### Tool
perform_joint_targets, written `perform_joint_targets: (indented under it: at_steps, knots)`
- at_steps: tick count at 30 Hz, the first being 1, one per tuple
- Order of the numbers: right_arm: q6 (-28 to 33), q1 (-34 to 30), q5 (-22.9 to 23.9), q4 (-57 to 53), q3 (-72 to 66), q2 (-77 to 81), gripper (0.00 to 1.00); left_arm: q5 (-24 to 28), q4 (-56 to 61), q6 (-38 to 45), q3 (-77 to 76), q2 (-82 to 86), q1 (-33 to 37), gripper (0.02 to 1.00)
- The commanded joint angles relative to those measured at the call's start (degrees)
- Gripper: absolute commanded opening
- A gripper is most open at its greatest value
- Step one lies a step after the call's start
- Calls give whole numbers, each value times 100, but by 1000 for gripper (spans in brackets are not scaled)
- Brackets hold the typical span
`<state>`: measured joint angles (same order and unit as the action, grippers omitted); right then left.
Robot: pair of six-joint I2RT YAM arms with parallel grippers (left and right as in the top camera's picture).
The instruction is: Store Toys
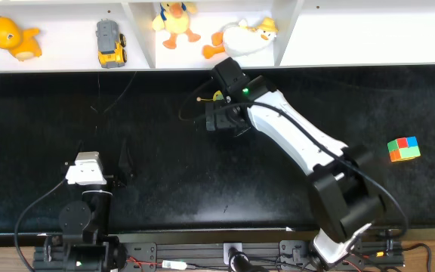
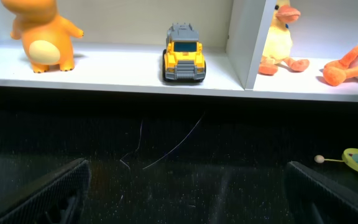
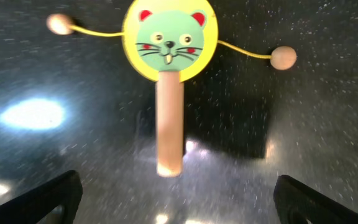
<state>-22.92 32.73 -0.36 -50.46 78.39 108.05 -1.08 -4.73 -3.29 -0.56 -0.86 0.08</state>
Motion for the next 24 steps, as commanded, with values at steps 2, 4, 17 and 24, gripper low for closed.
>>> perform_joint_targets:
  at_steps: [2,4,17,24]
  knots:
    - [-144,37,164,120,238,262,996,55,-9,-105,11,70,-37,998]
    - [-85,37,111,114,240,385,996,57,-9,-105,11,70,-37,998]
    - [-85,35,146,339,240,568,720,57,-9,-105,11,70,-37,998]
    - [-85,35,120,330,240,605,371,57,-11,-105,11,70,-37,998]
